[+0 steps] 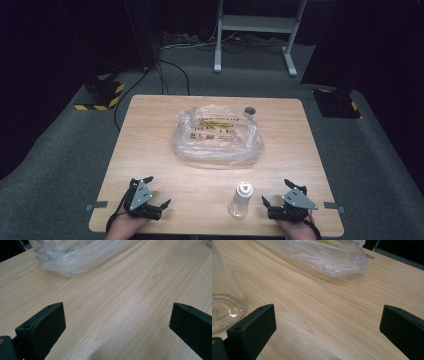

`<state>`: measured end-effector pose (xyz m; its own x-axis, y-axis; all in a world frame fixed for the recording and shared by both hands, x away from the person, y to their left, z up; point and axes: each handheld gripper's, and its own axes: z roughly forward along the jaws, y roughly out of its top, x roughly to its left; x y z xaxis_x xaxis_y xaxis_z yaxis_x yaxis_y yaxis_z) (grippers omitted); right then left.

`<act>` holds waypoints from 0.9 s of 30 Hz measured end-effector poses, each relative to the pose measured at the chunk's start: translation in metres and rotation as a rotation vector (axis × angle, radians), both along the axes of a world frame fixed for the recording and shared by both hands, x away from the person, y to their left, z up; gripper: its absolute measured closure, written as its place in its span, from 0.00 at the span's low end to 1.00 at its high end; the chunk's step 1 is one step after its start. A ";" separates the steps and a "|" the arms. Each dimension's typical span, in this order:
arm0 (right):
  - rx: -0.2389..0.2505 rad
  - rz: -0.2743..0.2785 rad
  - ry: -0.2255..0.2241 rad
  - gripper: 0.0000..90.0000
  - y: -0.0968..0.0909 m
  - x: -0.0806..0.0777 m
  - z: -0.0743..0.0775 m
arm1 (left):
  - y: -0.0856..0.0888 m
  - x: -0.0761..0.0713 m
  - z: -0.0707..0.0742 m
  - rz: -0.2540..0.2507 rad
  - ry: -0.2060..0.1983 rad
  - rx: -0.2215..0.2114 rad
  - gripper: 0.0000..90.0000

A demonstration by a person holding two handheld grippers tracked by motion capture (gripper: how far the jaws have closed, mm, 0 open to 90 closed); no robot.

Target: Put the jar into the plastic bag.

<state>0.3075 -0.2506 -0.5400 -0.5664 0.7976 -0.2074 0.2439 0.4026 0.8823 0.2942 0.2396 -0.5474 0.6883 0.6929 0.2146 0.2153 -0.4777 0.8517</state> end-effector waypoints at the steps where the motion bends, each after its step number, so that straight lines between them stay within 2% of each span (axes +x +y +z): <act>1: 0.000 0.000 0.000 0.00 0.000 0.000 0.000 | 0.000 0.000 0.000 0.000 0.000 0.000 0.01; 18: 0.013 0.005 -0.011 0.01 -0.001 -0.002 0.000 | -0.005 0.000 -0.001 -0.021 0.012 0.045 0.01; 21: 0.017 0.006 0.002 0.01 -0.002 -0.002 0.000 | -0.007 0.000 -0.001 -0.027 0.014 0.070 0.01; 25: 0.021 0.004 -0.008 0.01 -0.004 -0.005 0.005 | -0.010 -0.001 -0.002 -0.040 0.013 0.108 0.02; 27: 0.032 0.002 -0.008 0.01 -0.004 -0.006 0.007 | -0.011 -0.001 -0.002 -0.043 0.013 0.110 0.02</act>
